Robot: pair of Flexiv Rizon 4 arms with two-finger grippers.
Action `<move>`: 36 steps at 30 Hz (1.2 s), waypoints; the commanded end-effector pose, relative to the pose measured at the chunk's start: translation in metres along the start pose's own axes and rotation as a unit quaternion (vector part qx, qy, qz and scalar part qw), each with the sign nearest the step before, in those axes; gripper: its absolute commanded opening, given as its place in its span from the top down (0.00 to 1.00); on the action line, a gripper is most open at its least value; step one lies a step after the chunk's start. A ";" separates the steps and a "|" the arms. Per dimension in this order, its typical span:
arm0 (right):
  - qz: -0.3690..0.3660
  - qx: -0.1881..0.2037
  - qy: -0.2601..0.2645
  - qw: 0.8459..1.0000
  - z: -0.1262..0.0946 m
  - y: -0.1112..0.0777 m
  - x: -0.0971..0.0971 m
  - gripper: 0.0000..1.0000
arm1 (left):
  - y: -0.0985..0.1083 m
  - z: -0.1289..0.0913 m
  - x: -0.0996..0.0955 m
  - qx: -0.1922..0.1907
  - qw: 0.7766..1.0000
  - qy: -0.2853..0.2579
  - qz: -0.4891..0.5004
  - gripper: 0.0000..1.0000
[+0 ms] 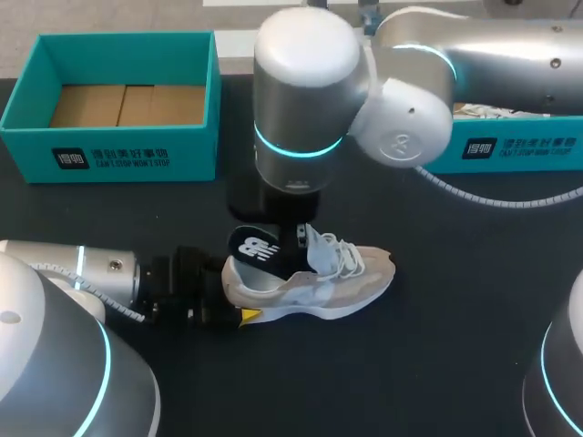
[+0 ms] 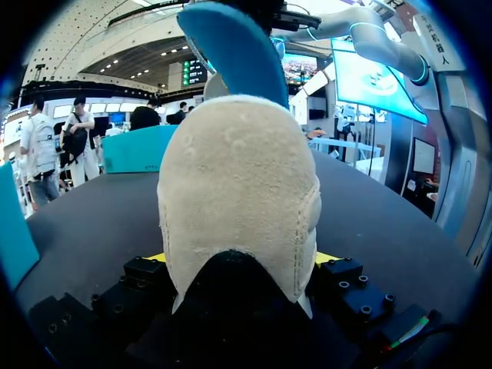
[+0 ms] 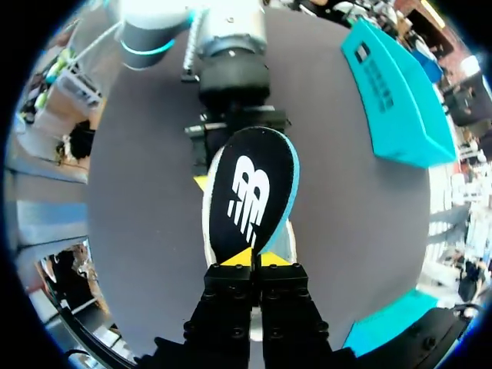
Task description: Take the shoe out of the shoebox, open the shoe tongue, remove and reinsert the insole, then place the shoe into the shoebox
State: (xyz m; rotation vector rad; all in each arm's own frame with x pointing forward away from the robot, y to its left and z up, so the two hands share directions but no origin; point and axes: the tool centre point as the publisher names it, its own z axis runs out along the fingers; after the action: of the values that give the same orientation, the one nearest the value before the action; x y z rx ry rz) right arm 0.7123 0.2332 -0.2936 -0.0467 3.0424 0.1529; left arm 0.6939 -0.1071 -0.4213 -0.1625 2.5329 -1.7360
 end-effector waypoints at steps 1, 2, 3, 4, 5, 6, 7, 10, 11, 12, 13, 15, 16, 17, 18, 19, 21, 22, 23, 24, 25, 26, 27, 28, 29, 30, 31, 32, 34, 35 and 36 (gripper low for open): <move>-0.020 -0.013 0.023 0.999 0.010 0.019 -0.006 1.00 | 0.000 0.000 0.000 0.000 1.000 0.000 0.000 1.00; -0.025 -0.020 0.023 0.999 0.012 0.023 -0.006 1.00 | 0.000 0.000 0.000 0.000 1.000 0.000 0.000 1.00; -0.033 -0.024 0.030 0.999 0.014 0.028 -0.006 1.00 | 0.000 0.000 0.000 0.000 1.000 0.000 0.000 1.00; -0.038 -0.027 0.031 0.998 0.016 0.032 -0.006 1.00 | 0.000 0.000 0.000 0.000 1.000 0.000 0.000 1.00; -0.041 -0.034 0.033 0.998 0.017 0.036 -0.006 1.00 | 0.000 0.000 0.000 0.000 1.000 0.000 0.000 1.00; -0.046 -0.037 0.036 0.998 0.018 0.038 -0.006 1.00 | 0.000 0.000 0.000 0.000 1.000 0.000 0.000 1.00; -0.049 -0.036 0.038 0.997 0.019 0.040 -0.006 1.00 | 0.000 0.000 0.000 0.000 1.000 0.000 0.000 1.00; -0.053 -0.039 0.047 0.997 0.019 0.043 -0.006 1.00 | 0.000 0.000 0.000 0.000 1.000 0.000 0.000 1.00; -0.053 -0.039 0.051 0.996 0.019 0.044 -0.007 1.00 | 0.000 0.000 0.000 0.000 1.000 0.000 0.000 1.00; -0.055 -0.042 0.054 0.996 0.018 0.044 -0.007 1.00 | 0.000 0.000 0.000 0.000 1.000 0.000 0.000 1.00; -0.054 -0.048 0.058 0.996 0.016 0.045 -0.008 1.00 | 0.000 0.000 0.000 0.000 1.000 0.000 0.000 1.00; -0.054 -0.057 0.064 0.995 0.013 0.045 -0.008 0.71 | 0.000 0.000 0.000 0.000 1.000 0.000 0.000 1.00; -0.054 -0.056 0.069 0.995 0.011 0.044 -0.009 0.23 | 0.000 0.000 0.000 0.000 1.000 0.000 0.000 1.00; -0.052 -0.056 0.075 0.994 0.009 0.043 -0.009 0.00 | 0.000 0.000 0.000 0.000 1.000 0.000 0.000 1.00; -0.050 -0.059 0.082 0.994 0.008 0.042 -0.010 0.00 | 0.000 0.000 0.000 0.000 1.000 0.000 0.000 1.00; -0.050 -0.062 0.092 0.993 0.006 0.040 -0.011 0.00 | 0.000 0.000 0.000 0.000 1.000 0.000 0.000 1.00; -0.046 -0.070 0.116 0.990 0.002 0.037 -0.013 0.00 | 0.000 0.000 0.000 0.000 1.000 0.000 0.000 1.00; -0.043 -0.076 0.134 0.987 0.001 0.035 -0.014 0.00 | 0.000 0.000 0.000 0.000 1.000 0.000 0.000 1.00; -0.044 -0.082 0.150 0.984 -0.001 0.033 -0.015 0.00 | 0.000 0.000 0.000 0.000 1.000 0.000 0.000 1.00; -0.045 -0.082 0.161 0.982 -0.002 0.032 -0.016 0.00 | 0.000 0.000 0.000 0.000 1.000 0.000 0.000 1.00; -0.047 -0.084 0.171 0.981 -0.003 0.030 -0.017 0.00 | 0.000 0.000 0.000 0.000 1.000 0.000 0.000 1.00; -0.047 -0.084 0.184 0.978 -0.003 0.027 -0.018 0.00 | 0.000 0.000 0.000 0.000 1.000 0.000 0.000 1.00; -0.052 -0.086 0.194 0.976 -0.003 0.026 -0.019 0.00 | 0.000 0.000 0.000 0.000 1.000 0.000 0.000 1.00; -0.052 -0.089 0.204 0.974 -0.001 0.024 -0.019 0.00 | 0.000 0.000 0.000 0.000 1.000 0.000 0.000 1.00; -0.049 -0.086 0.212 0.972 -0.001 0.022 -0.019 0.00 | 0.000 0.000 0.000 0.000 1.000 0.000 0.000 1.00; -0.054 -0.083 0.226 0.969 0.001 0.021 -0.018 0.00 | 0.000 0.000 0.000 0.000 1.000 0.000 0.000 1.00; -0.055 -0.085 0.239 0.966 0.003 0.019 -0.017 0.00 | 0.000 0.000 0.000 0.000 1.000 0.000 0.000 1.00; -0.054 -0.083 0.248 0.964 0.003 0.018 -0.016 0.00 | 0.000 0.000 0.000 0.000 1.000 0.000 0.000 1.00; -0.060 -0.081 0.271 0.957 0.004 0.016 -0.011 0.00 | 0.000 0.000 0.000 0.000 1.000 0.000 0.000 1.00; -0.061 -0.078 0.282 0.954 0.004 0.015 -0.009 0.00 | 0.000 0.000 0.000 0.000 1.000 0.000 0.000 1.00; -0.058 -0.074 0.293 0.952 0.005 0.014 -0.007 0.00 | 0.000 0.000 0.000 0.000 1.000 0.000 0.000 1.00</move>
State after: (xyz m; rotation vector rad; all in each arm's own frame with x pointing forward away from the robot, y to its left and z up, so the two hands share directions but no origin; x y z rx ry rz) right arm 0.7159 0.2448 -0.2915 -0.3203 3.5176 0.4424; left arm 0.6940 -0.1064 -0.4206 -0.1616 2.5328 -1.7374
